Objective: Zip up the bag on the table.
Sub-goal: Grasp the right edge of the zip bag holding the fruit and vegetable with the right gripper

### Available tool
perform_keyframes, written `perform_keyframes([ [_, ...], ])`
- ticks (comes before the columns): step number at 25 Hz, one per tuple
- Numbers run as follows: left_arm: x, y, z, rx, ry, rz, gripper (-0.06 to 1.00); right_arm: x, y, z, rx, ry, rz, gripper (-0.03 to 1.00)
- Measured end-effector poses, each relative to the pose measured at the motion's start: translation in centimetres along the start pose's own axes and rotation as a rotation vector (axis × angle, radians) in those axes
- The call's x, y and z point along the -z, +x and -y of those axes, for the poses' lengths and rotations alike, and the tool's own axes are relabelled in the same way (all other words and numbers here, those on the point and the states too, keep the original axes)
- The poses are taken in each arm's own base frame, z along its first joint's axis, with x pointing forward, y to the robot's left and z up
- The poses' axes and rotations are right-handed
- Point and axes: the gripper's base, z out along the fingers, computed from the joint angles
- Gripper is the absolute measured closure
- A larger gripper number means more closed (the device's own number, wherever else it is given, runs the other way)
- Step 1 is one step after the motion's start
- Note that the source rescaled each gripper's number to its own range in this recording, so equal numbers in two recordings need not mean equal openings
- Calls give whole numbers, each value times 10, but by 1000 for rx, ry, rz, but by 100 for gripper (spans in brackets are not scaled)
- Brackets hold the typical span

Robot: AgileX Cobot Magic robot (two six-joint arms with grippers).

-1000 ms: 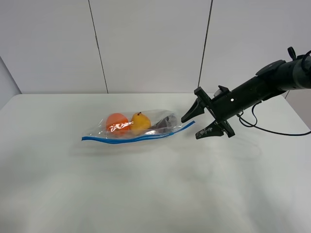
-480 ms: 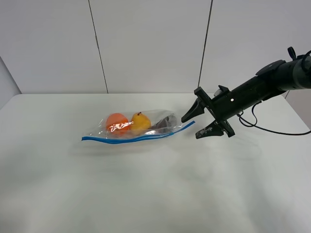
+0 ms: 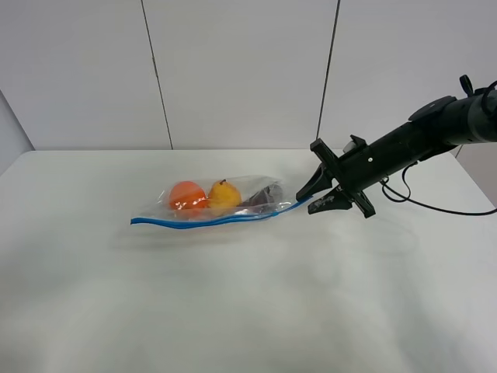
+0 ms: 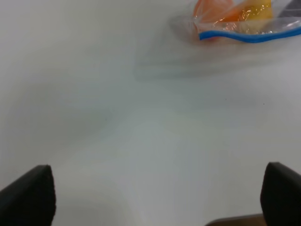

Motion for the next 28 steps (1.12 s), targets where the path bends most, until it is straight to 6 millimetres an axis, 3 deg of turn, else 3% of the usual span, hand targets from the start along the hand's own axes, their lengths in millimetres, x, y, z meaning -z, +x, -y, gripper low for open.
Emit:
perform_keyframes([
  [18,0,0,0,0,0,-1,-6,0,2,-5,2,-57,-25,59],
  [24,0,0,0,0,0,-1,-6,0,2,-5,22,-58,-24,83],
  [28,0,0,0,0,0,-1,-6,0,2,-5,25,-58,-24,88],
])
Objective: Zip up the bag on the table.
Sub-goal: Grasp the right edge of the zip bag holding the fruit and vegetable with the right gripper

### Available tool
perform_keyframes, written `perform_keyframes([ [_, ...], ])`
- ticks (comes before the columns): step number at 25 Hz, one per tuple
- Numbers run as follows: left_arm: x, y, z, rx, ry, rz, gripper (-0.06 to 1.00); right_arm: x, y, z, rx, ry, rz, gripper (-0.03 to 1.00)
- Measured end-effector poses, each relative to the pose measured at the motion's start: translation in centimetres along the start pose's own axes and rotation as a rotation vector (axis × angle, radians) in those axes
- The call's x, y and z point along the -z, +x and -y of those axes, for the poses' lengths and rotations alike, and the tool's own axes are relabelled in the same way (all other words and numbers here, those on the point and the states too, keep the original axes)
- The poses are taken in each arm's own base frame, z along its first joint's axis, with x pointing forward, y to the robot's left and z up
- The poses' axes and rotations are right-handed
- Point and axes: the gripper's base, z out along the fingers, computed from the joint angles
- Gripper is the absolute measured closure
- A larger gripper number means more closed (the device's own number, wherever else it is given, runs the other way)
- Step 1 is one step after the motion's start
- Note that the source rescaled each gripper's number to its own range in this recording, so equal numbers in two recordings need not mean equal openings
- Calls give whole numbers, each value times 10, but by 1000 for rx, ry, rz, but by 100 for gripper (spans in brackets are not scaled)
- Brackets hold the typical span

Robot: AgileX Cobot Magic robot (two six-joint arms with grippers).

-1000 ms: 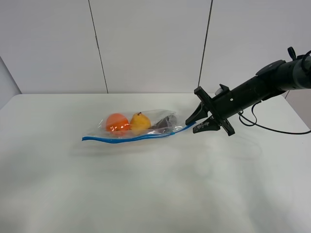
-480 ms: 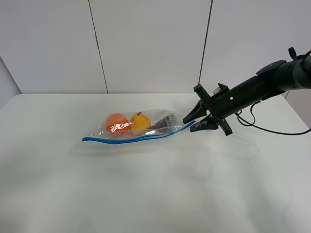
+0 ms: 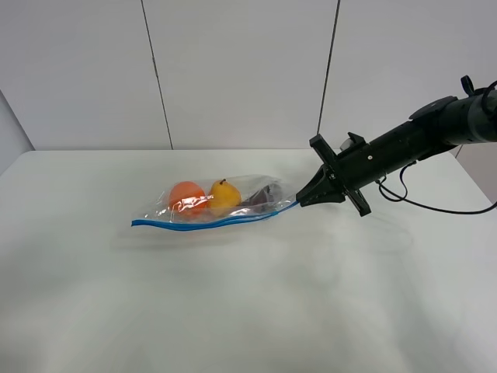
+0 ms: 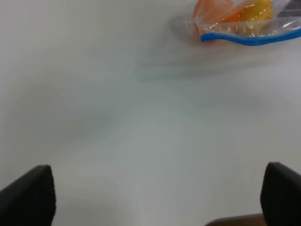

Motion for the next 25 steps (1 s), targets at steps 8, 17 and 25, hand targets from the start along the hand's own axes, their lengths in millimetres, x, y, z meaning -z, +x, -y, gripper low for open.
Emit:
perform_keyframes([
  [8,0,0,0,0,0,0,-6,0,0,0,3,1,2,89],
  [17,0,0,0,0,0,0,-6,0,-2,1,3,9,21,89],
  [25,0,0,0,0,0,1,-6,0,-2,1,5,10,25,80],
])
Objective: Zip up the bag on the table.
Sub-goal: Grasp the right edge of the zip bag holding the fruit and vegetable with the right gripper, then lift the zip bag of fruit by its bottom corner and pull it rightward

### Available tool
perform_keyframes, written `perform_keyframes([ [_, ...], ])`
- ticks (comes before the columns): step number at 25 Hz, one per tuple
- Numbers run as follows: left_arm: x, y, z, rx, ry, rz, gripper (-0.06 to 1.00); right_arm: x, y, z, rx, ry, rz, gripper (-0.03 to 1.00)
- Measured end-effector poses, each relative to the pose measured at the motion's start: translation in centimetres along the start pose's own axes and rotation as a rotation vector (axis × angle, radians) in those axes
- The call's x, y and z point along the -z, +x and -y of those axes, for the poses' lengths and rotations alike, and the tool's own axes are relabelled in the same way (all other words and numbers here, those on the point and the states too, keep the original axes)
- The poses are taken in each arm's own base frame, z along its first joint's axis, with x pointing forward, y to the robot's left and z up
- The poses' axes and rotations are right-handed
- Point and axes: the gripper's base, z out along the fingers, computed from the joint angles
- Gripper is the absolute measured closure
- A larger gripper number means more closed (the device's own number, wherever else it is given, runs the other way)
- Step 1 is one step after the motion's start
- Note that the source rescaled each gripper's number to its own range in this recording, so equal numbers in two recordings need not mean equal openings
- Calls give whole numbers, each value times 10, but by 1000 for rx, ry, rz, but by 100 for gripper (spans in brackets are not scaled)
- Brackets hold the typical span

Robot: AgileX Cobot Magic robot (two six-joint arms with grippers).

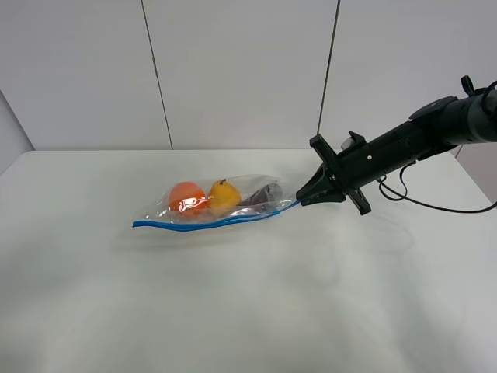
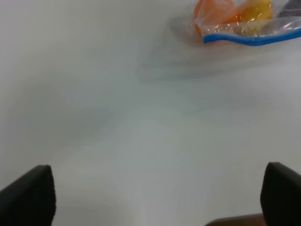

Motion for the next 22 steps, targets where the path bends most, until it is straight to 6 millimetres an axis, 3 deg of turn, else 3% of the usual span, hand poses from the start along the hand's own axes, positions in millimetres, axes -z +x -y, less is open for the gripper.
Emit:
perform_keyframes([
  [13,0,0,0,0,0,0,-6,0,-2,1,13,10,23,76],
  [15,0,0,0,0,0,0,-6,0,-2,1,18,10,23,80],
  [18,0,0,0,0,0,0,-6,0,-2,1,31,10,23,95],
  [22,0,0,0,0,0,0,-6,0,-2,1,48,6,21,97],
])
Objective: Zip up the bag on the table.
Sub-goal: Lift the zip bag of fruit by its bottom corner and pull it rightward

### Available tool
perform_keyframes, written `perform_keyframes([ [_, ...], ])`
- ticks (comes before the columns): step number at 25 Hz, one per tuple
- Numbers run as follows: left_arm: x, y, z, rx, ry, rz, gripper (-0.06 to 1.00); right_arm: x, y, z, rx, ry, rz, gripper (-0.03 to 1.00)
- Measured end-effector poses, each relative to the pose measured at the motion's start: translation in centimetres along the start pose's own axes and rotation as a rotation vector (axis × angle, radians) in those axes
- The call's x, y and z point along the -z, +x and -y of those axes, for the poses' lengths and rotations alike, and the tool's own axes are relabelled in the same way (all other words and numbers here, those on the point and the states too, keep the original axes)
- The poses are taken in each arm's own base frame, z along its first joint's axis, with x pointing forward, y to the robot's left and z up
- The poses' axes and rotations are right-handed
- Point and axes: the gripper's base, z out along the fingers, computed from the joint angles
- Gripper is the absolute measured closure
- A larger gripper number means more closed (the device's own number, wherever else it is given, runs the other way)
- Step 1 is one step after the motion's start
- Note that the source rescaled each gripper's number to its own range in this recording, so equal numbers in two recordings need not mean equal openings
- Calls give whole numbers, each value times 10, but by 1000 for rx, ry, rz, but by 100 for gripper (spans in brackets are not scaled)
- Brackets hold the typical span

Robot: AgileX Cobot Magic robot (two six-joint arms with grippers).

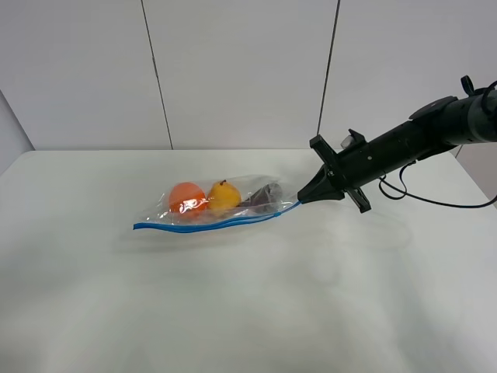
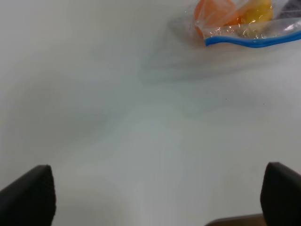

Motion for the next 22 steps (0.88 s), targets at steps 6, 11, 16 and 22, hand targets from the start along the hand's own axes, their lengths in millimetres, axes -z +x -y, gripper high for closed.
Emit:
perform_keyframes([
  [6,0,0,0,0,0,0,-6,0,0,-5,15,-55,1,97],
  [11,0,0,0,0,0,0,-6,0,0,-6,35,-62,-3,97],
  [16,0,0,0,0,0,0,-6,0,2,-7,49,-77,-25,97],
  [22,0,0,0,0,0,0,-6,1,3,-14,49,-153,-30,97],
])
